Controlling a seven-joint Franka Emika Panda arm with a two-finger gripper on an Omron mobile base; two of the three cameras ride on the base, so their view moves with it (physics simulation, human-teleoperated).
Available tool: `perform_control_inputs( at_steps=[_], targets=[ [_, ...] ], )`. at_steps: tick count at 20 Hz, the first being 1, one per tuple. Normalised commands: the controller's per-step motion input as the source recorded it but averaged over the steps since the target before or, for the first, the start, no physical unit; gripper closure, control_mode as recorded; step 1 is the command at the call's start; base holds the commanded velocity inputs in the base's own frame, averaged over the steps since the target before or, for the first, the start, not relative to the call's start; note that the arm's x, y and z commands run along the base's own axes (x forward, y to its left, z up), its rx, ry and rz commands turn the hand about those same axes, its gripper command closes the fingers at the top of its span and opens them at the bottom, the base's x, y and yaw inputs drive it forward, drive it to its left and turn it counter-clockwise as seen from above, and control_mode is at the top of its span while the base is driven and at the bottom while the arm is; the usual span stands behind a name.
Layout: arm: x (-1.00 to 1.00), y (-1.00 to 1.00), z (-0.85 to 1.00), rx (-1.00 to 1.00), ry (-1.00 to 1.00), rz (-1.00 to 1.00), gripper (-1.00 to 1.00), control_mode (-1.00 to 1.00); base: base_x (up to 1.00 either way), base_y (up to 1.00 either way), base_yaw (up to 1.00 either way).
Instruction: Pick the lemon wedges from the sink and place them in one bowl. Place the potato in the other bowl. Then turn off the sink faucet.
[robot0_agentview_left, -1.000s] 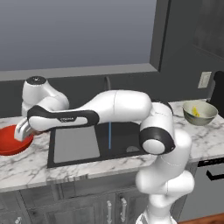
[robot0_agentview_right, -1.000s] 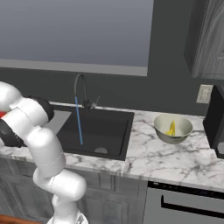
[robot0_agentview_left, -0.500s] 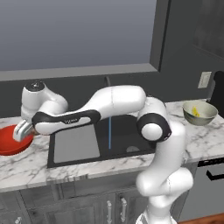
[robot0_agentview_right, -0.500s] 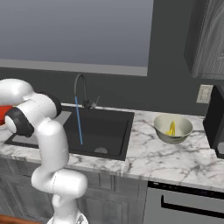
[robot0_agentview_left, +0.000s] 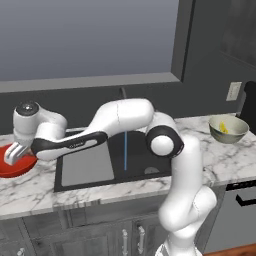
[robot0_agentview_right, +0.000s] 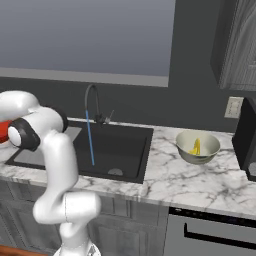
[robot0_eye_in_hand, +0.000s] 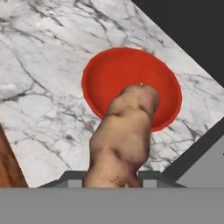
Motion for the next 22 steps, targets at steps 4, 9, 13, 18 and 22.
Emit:
perform_control_inputs(
  at_steps=[4,9,13,18,22],
  targets=[
    [0.32,0.23,-0.13,0.00,0.00,-0.09,1.00,-1.00,0.00,0.00,0.00],
    [0.34,0.10,-0.20,0.00,0.00,-0.07,1.00,-1.00,0.00,0.00,0.00],
    [0.40,0.04,-0.27,0.00,0.00,-0.06,1.00,-1.00,0.00,0.00,0.00],
    [0.45,0.06,-0.38,0.00,0.00,-0.05,1.00,-1.00,0.00,0.00,0.00],
    [0.41,0.11,-0.36,0.00,0.01,-0.05,1.00,-1.00,0.00,0.00,0.00]
  ],
)
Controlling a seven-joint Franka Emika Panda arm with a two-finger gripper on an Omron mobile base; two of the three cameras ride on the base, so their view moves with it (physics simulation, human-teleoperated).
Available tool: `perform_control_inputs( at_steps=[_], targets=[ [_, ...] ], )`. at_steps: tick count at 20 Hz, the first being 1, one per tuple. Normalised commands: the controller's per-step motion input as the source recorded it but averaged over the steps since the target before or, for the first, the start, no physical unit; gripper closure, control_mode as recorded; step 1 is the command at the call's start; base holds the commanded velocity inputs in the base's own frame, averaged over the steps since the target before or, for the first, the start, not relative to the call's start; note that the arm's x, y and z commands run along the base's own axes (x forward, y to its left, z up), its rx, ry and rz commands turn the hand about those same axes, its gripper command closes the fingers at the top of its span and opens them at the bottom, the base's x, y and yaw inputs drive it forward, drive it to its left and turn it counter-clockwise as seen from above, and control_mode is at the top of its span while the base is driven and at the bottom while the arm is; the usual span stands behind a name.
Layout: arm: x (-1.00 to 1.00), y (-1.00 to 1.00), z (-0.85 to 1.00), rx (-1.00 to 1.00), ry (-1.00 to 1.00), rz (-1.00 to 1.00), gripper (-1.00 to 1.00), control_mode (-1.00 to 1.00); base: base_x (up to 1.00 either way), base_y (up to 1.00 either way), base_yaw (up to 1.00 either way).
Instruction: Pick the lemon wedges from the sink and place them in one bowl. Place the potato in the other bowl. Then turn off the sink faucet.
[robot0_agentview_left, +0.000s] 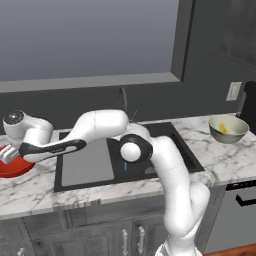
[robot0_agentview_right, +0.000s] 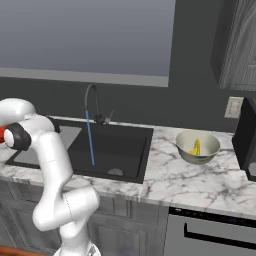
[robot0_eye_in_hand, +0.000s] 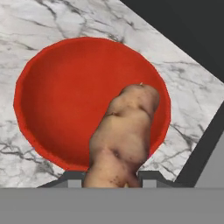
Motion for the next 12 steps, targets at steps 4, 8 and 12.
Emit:
perform_control_inputs(
  at_steps=[4,8,12],
  targets=[
    [0.28,0.15,-0.19,0.00,0.04,-0.04,1.00,-1.00,0.00,0.00,0.00],
    [0.12,0.26,-0.10,0.00,0.06,-0.02,-1.00,-1.00,0.00,0.00,0.00],
    [0.01,0.18,0.00,0.00,0.04,0.00,-1.00,-1.00,0.00,0.00,0.00]
  ],
)
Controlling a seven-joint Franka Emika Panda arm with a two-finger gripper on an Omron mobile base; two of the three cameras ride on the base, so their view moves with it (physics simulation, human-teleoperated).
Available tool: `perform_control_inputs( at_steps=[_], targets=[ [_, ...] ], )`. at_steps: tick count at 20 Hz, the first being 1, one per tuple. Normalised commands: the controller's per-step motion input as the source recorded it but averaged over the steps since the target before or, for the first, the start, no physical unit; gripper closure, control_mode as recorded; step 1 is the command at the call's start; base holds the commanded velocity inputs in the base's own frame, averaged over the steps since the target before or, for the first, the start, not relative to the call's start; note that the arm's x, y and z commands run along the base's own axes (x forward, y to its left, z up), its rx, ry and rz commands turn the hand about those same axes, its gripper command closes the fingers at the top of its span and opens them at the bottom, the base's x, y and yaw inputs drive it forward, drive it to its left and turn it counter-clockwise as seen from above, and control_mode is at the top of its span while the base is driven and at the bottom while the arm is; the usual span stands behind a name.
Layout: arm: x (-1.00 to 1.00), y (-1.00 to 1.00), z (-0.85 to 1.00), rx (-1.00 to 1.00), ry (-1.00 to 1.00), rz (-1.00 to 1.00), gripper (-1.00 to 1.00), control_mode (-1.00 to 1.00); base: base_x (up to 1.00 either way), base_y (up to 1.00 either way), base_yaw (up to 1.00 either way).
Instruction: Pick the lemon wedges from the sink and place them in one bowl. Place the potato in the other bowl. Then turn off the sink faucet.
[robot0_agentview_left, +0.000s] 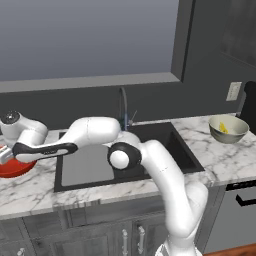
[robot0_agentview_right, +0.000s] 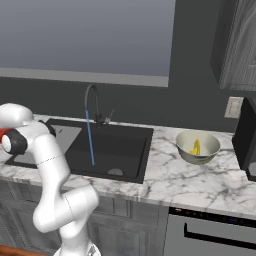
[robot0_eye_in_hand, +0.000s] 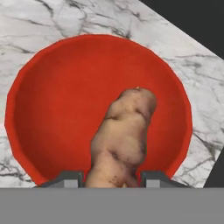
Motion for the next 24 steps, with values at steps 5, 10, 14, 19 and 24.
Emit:
perform_control_inputs(
  at_steps=[5,10,14,19,24],
  targets=[
    [0.00,0.08,0.00,0.00,0.03,-0.01,-1.00,-1.00,0.00,0.00,0.00],
    [0.00,-0.01,0.07,0.00,0.02,-0.02,-1.00,-1.00,0.00,0.00,0.00],
    [-0.19,-0.28,0.42,0.00,0.00,-0.06,-1.00,-1.00,0.00,0.00,0.00],
    [-0.41,-0.59,0.23,0.00,0.00,-0.04,-1.00,-1.00,0.00,0.00,0.00],
    [-0.54,-0.79,0.00,0.00,0.00,0.00,-1.00,-1.00,0.00,0.00,0.00]
  ],
)
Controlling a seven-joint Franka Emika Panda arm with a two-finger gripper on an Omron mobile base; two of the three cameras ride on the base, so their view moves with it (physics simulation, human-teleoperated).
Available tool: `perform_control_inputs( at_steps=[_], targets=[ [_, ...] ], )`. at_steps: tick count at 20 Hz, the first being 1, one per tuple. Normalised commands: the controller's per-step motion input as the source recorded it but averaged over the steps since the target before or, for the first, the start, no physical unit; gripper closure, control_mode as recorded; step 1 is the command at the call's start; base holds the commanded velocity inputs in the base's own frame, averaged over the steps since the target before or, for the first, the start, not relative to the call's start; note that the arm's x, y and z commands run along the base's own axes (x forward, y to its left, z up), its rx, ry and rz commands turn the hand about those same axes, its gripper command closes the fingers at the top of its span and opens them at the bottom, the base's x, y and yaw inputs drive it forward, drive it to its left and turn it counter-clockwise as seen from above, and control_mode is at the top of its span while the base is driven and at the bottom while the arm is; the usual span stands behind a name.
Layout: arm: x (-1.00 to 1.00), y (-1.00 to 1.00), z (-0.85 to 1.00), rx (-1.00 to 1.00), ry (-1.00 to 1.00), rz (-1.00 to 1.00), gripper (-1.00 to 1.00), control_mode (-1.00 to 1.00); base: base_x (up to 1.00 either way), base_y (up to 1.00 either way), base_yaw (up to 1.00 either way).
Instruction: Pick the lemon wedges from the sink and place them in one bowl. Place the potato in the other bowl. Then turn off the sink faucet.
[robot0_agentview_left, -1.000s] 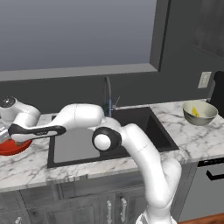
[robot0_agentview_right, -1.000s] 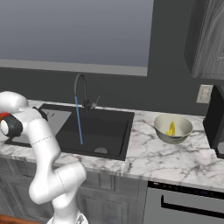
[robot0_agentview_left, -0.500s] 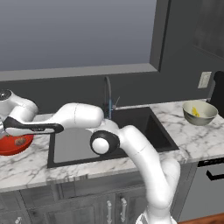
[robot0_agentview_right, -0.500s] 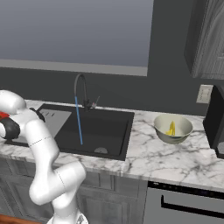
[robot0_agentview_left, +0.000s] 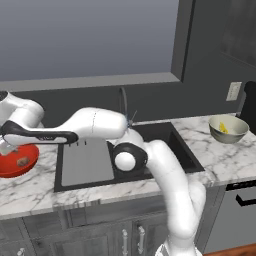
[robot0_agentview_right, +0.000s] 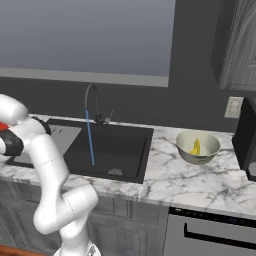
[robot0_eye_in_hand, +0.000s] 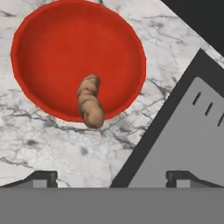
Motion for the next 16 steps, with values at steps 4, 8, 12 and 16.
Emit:
perform_control_inputs(
  at_steps=[4,8,12,16],
  targets=[
    [-0.63,-1.00,0.00,0.05,0.00,0.00,-1.00,-1.00,0.00,0.00,0.00],
    [-0.73,-1.00,0.03,0.11,0.00,0.00,-1.00,-1.00,0.00,0.00,0.00],
    [-0.74,-1.00,0.06,0.10,0.00,0.00,-1.00,-1.00,0.00,0.00,0.00],
    [-0.72,-1.00,0.06,0.07,0.00,0.00,-1.00,-1.00,0.00,0.00,0.00]
  ],
)
